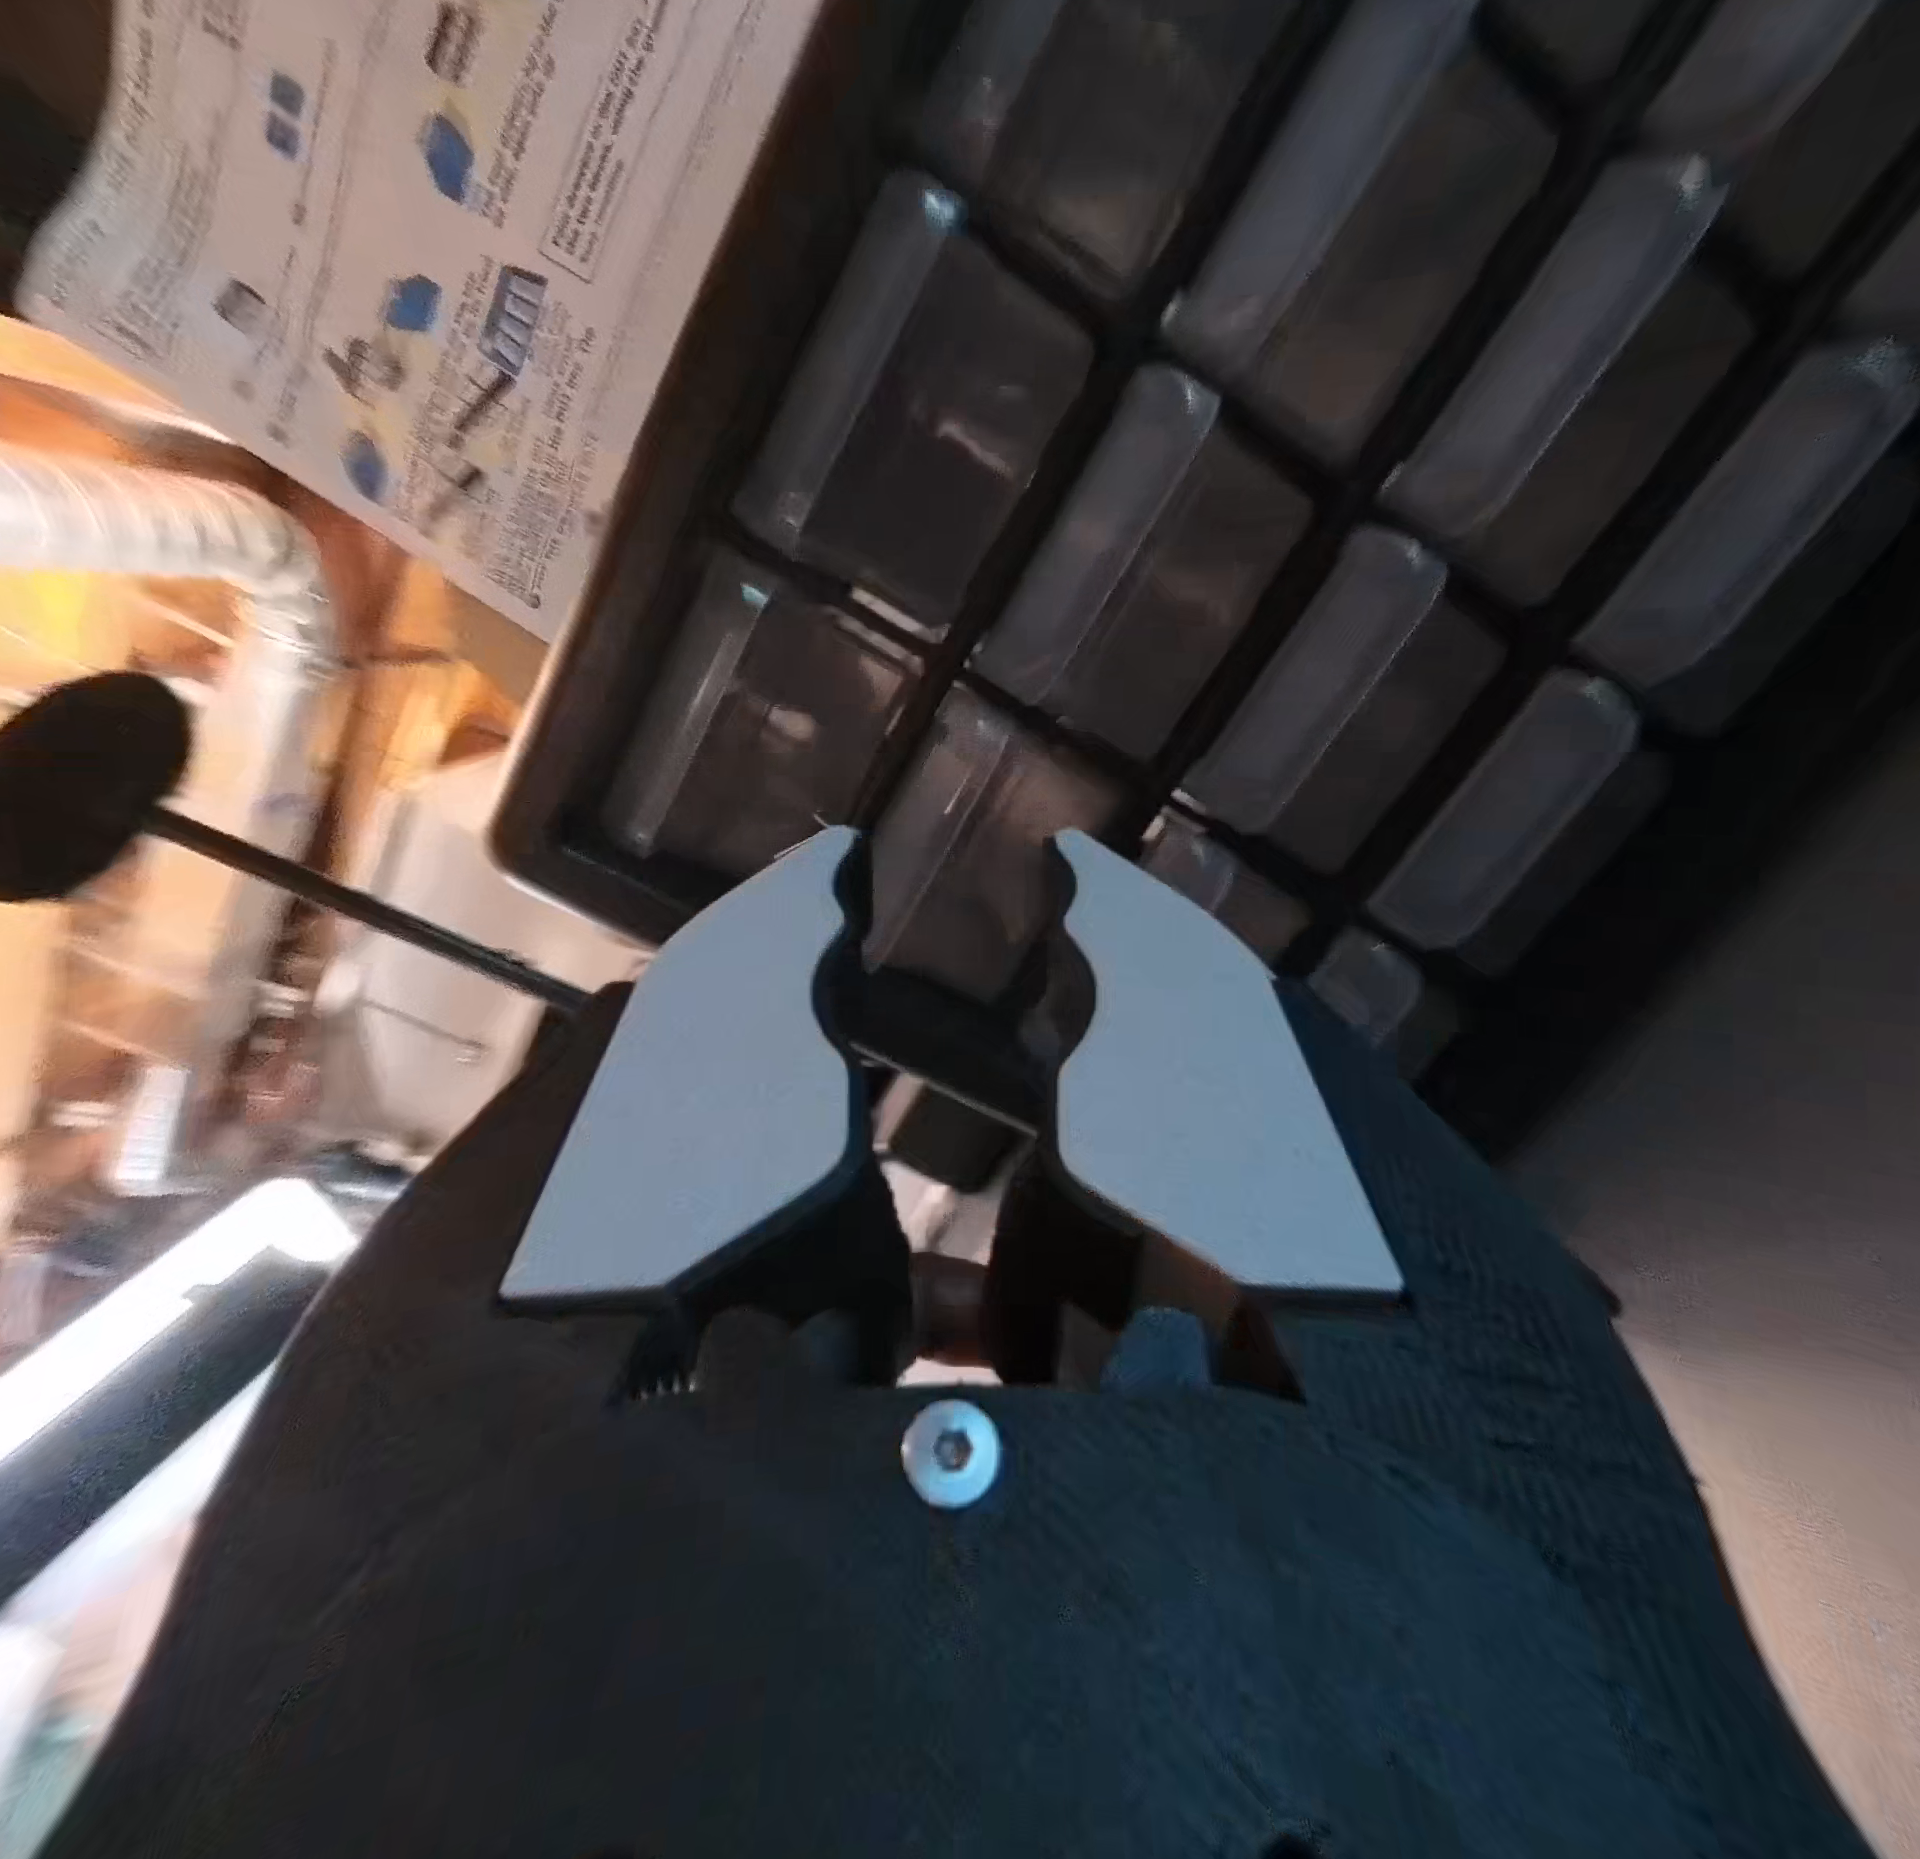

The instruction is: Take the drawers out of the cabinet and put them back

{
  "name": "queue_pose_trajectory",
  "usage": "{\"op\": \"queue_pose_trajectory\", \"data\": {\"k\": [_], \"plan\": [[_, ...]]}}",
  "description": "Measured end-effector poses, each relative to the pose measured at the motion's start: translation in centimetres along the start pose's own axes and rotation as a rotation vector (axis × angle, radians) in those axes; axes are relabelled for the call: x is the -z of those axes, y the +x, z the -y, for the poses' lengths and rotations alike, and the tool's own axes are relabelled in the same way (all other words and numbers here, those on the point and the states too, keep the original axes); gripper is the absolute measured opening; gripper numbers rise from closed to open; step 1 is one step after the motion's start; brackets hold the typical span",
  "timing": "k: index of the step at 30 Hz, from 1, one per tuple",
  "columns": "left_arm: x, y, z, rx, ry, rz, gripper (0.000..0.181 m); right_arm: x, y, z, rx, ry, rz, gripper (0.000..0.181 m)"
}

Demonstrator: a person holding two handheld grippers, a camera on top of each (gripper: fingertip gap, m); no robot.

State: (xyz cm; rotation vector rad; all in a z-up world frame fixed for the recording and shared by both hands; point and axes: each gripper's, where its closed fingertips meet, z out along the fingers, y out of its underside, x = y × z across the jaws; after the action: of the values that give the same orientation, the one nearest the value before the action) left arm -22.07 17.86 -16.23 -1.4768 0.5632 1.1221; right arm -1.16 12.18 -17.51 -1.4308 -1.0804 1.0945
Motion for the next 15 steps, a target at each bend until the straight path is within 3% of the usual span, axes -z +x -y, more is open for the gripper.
{"op": "queue_pose_trajectory", "data": {"k": [5, 15], "plan": [[-0.6, -0.6, -0.2, -0.149, -0.004, 0.062, 0.025, -0.4, 1.3, -0.8, -0.106, -0.019, -0.002, 0.037], [0.1, -1.0, -0.3, -0.329, -0.024, 0.101, 0.009, -0.7, 1.8, -1.7, -0.085, -0.052, -0.029, 0.038]]}}
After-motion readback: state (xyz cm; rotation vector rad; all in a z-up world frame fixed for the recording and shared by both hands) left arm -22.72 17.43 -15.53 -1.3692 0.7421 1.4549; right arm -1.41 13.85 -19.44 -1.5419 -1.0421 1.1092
